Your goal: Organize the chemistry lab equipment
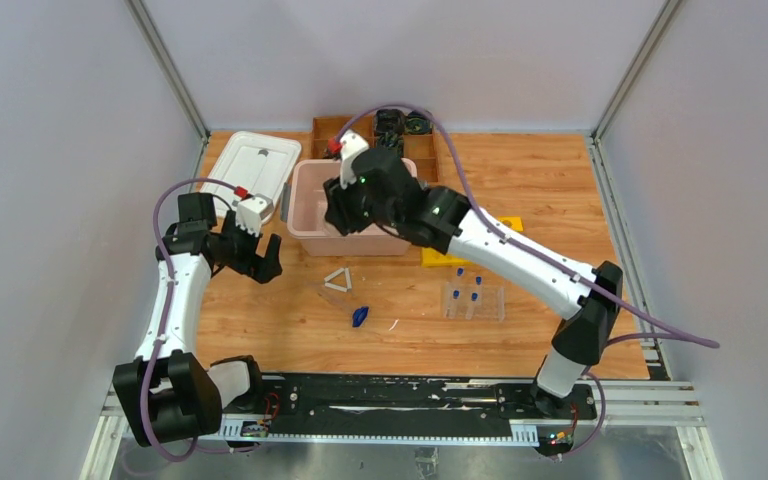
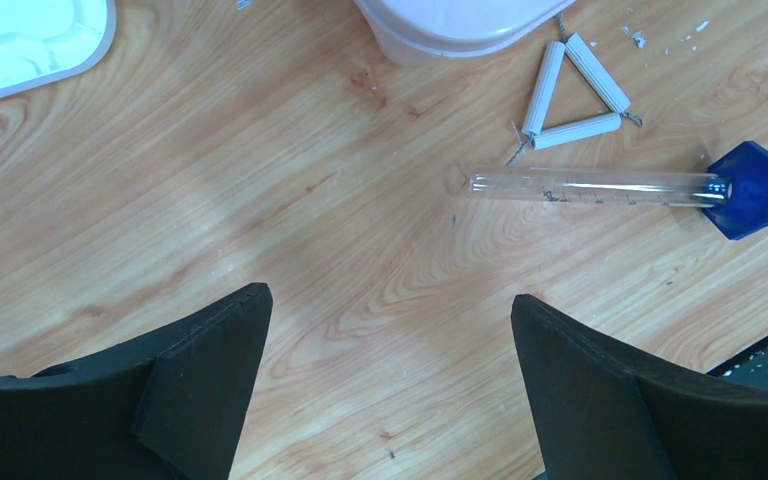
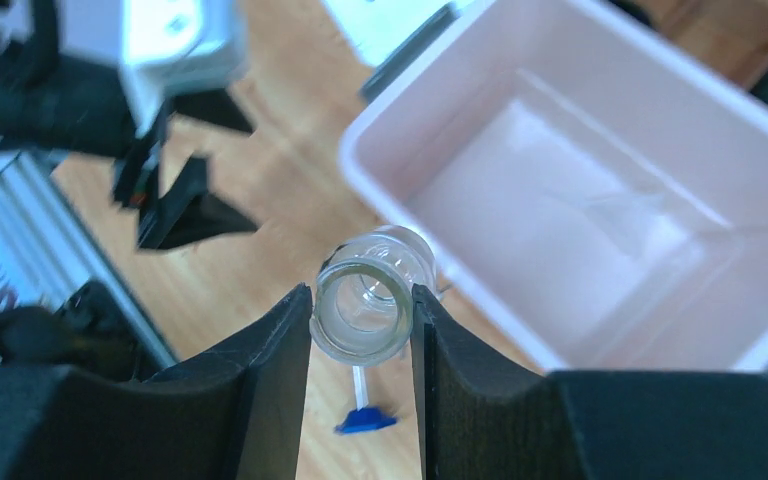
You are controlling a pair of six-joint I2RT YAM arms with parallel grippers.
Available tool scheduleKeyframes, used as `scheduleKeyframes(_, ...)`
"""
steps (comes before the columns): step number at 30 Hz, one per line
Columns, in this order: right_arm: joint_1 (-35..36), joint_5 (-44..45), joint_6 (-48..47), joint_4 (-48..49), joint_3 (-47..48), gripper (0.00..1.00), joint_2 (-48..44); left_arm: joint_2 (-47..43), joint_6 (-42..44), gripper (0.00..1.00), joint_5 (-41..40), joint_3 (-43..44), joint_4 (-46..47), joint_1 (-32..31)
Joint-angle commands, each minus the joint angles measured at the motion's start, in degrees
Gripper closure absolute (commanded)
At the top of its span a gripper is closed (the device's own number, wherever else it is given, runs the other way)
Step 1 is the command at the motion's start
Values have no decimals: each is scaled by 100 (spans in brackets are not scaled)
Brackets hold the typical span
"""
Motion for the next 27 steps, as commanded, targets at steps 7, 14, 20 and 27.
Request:
scheduleKeyframes(7,-1038,121,-193,-478,1777,100,1789,-227,282,6,369,-72,-98,47)
scheduleKeyframes(14,-1114,95,-626,-487,3235,100,3254,-185,686,12,691,-104,-240,44)
scheduleKeyframes(20,-1211,-4,-653,-200,3681,100,4049,-208,1166,17,1068,-136,-324,34)
scheduleKeyframes(27,-1311,-435,-446,663,3381,95,4462,-176,1403,19,1170,-143,-331,29)
